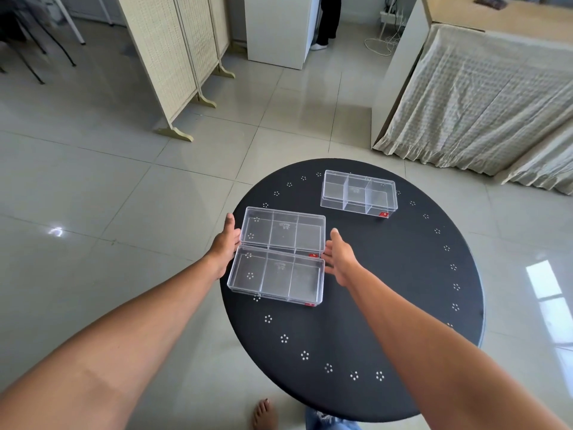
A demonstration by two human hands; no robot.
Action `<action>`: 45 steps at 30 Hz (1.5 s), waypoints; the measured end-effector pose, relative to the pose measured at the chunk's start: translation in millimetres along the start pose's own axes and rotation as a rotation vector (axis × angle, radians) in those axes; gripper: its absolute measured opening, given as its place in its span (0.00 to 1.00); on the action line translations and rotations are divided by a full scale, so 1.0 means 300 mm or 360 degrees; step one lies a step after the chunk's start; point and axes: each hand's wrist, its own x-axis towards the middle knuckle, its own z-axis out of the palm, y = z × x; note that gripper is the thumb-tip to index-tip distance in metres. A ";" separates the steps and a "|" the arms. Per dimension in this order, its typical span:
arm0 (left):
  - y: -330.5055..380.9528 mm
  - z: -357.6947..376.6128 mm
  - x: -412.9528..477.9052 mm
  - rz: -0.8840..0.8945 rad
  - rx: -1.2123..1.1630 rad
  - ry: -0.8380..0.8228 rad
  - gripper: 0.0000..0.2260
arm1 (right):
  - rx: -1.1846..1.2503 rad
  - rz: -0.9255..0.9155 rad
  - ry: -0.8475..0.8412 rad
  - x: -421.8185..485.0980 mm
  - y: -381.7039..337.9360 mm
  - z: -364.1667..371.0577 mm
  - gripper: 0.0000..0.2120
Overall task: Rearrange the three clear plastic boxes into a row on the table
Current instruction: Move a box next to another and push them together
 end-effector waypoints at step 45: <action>-0.024 -0.007 0.020 0.0018 0.0091 -0.0177 0.36 | -0.0024 -0.0052 0.0048 0.037 0.067 0.015 0.28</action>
